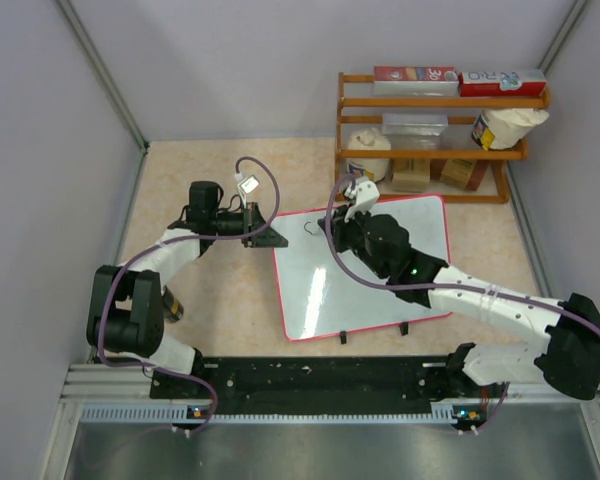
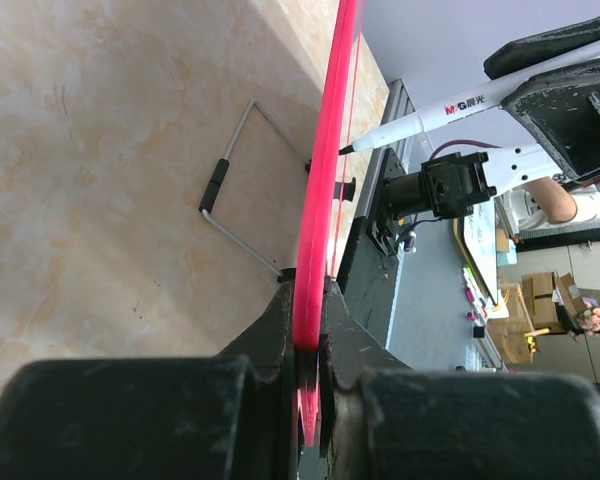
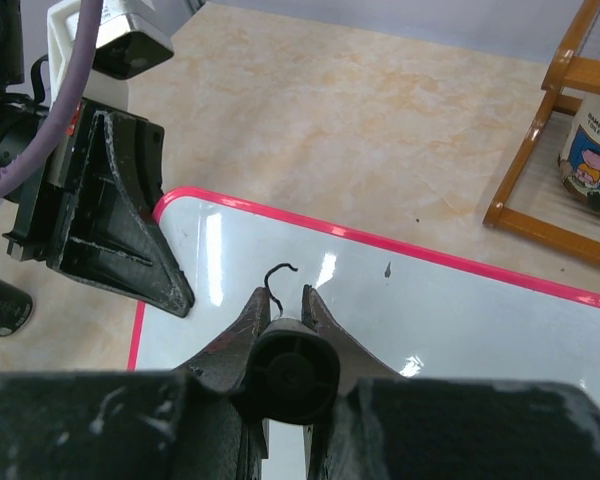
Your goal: Write a sentence on the whiteboard
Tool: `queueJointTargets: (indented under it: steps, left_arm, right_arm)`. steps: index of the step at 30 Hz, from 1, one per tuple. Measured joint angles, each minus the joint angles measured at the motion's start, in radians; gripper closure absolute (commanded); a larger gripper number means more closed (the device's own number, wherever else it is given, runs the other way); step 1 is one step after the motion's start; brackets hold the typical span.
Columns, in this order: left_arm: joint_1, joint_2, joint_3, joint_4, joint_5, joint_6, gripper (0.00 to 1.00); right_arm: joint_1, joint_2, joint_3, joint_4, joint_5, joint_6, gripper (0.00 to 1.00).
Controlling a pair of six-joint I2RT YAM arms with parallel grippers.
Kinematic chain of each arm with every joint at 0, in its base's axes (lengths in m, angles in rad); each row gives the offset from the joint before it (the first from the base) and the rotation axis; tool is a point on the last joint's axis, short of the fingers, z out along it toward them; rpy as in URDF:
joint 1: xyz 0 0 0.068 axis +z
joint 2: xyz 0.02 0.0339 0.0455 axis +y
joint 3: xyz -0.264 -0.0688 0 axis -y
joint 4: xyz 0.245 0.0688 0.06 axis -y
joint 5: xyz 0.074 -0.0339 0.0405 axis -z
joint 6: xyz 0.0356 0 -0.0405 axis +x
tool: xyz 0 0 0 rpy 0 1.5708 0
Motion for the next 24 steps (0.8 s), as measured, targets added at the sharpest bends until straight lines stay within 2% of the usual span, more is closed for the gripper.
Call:
queueJointTargets:
  steps: [24]
  left_arm:
    - [-0.005, 0.0, 0.004, -0.001, 0.0, 0.004, 1.0]
  right_arm:
    - [0.0, -0.006, -0.024, 0.017, -0.079, 0.032, 1.0]
